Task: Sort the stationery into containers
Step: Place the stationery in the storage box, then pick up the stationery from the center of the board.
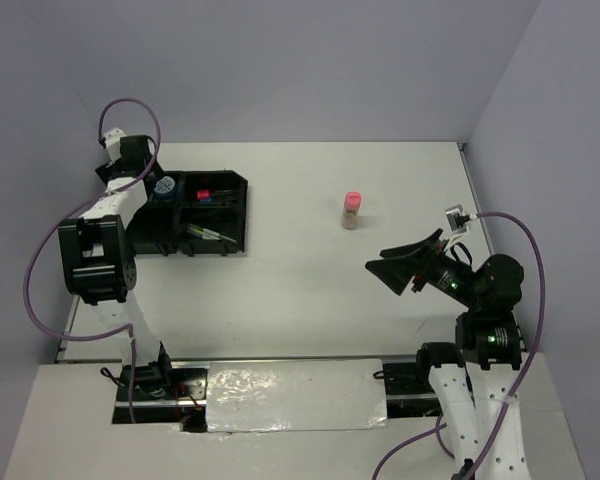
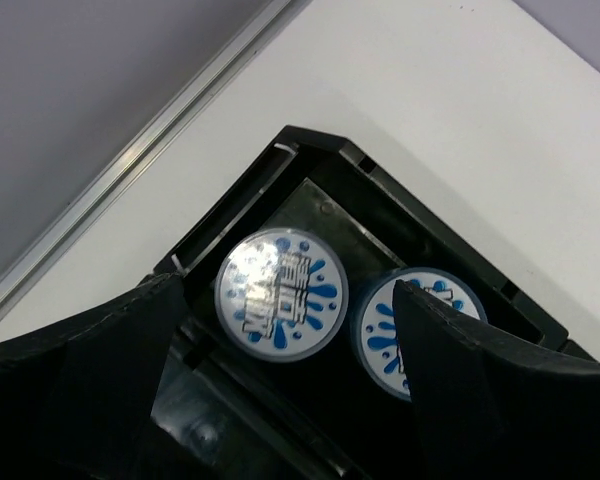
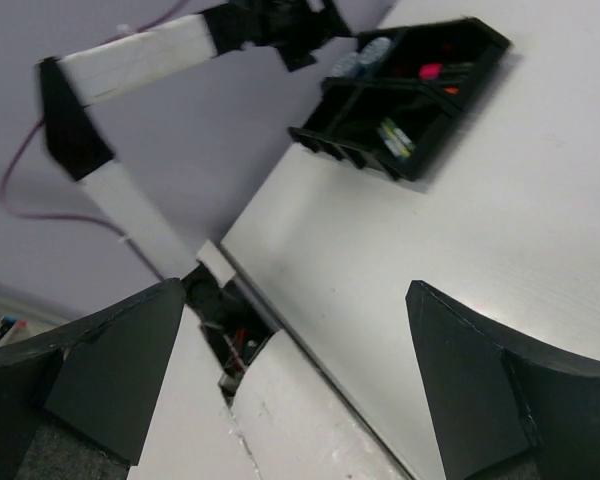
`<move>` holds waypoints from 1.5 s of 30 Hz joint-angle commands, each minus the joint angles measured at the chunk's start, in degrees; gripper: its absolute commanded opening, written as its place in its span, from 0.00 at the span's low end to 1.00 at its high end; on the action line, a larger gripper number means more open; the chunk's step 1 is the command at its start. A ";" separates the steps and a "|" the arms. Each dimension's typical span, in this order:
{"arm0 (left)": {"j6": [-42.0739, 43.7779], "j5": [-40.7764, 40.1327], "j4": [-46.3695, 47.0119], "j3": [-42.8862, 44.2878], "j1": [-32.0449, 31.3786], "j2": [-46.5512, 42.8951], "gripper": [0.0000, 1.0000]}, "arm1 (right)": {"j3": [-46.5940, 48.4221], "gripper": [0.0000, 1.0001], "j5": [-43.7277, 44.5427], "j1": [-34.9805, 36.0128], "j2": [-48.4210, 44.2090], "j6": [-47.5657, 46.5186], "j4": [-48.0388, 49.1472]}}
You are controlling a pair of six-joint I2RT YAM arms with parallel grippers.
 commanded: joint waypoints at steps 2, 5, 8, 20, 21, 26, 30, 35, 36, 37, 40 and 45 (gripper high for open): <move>-3.02 -0.75 -4.99 5.23 0.45 -5.34 0.99 | -5.40 1.00 8.50 0.22 7.01 -5.11 0.76; -5.67 3.81 -11.94 9.29 0.37 -6.31 0.99 | -8.75 1.00 16.14 3.54 11.06 -4.94 5.15; -8.13 11.89 -15.11 8.34 0.01 -10.68 0.99 | -7.19 1.00 29.45 12.06 21.85 -7.91 8.58; -0.32 23.57 -16.35 -24.09 -14.31 -50.86 0.99 | 20.93 0.93 68.37 22.54 63.70 -25.23 4.37; 0.65 25.17 -16.26 -25.58 -14.31 -52.35 0.99 | 22.17 0.92 69.41 22.54 65.11 -25.60 4.37; 5.66 28.88 -17.22 -29.37 -14.58 -56.06 0.99 | 28.06 0.86 66.80 22.54 72.15 -27.36 5.16; 6.28 30.10 -17.40 -29.90 -14.49 -55.01 0.99 | 29.74 0.83 67.93 23.07 75.75 -27.62 6.20; 6.37 32.39 -16.78 -30.34 -14.58 -54.83 0.99 | 30.53 0.59 66.79 23.51 78.39 -27.44 7.34; 6.37 32.65 -16.61 -30.60 -14.49 -55.09 0.99 | 29.92 0.57 66.88 23.60 78.48 -27.53 8.14; 6.46 34.05 -16.26 -30.87 -14.58 -55.18 0.99 | 29.65 0.52 66.79 23.77 78.40 -27.97 8.76; 6.63 36.08 -15.55 -31.31 -14.58 -54.83 0.99 | 29.74 0.39 66.00 23.86 78.75 -29.02 10.08; 7.51 39.84 -13.64 -31.92 -15.28 -54.48 0.99 | 28.16 0.14 61.98 23.86 74.54 -28.25 9.65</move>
